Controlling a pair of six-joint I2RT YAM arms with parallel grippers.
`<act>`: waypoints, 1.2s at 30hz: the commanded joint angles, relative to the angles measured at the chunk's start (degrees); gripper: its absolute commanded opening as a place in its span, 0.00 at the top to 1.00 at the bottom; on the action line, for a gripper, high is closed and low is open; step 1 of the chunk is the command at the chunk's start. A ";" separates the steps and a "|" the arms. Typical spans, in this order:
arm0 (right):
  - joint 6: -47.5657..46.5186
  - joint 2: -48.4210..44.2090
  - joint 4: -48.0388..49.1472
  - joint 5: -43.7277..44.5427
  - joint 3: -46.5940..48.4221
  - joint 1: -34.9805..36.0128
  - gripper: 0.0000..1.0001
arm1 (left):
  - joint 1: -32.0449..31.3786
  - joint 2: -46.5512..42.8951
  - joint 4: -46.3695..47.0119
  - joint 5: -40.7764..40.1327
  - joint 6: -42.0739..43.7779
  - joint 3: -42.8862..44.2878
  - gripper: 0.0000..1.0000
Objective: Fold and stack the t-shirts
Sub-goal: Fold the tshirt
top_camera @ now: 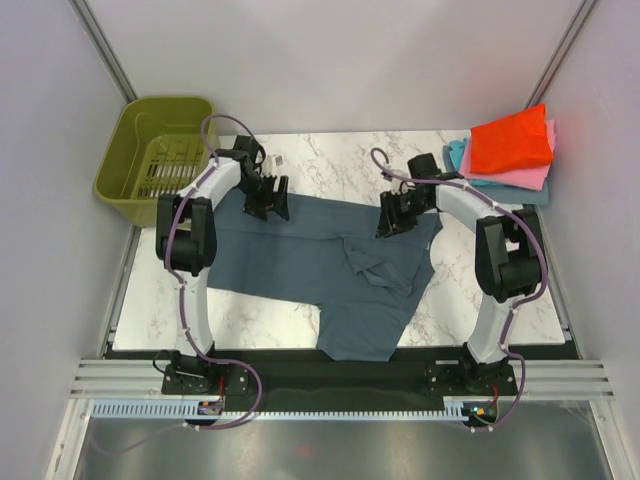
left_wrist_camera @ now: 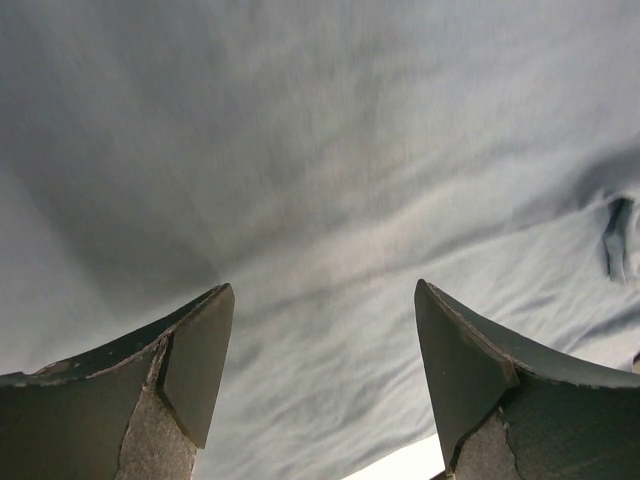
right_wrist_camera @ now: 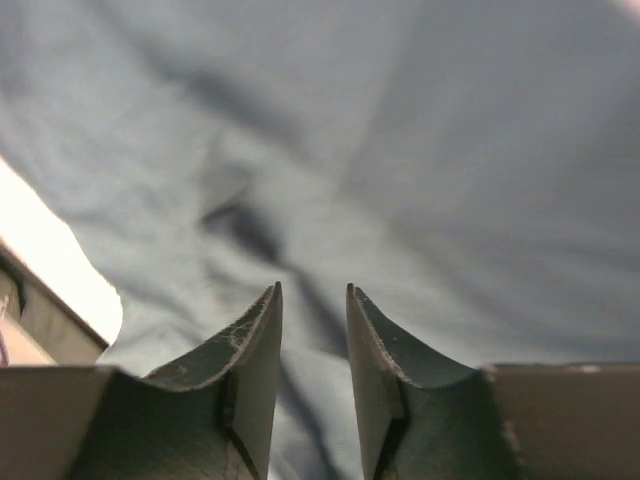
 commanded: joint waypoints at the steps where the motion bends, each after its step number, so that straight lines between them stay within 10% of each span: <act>1: 0.96 2.80 1.77 1.75 2.62 -3.15 0.59 | 0.16 3.43 -1.97 0.10 0.91 4.28 0.20; 27: 0.27 32.68 0.80 13.70 37.67 -10.63 0.50 | -0.11 16.44 -5.04 0.55 3.64 19.56 0.19; 36: 0.26 32.34 0.89 13.44 36.20 -10.81 0.49 | -0.28 19.08 -5.31 -1.47 4.26 25.98 0.17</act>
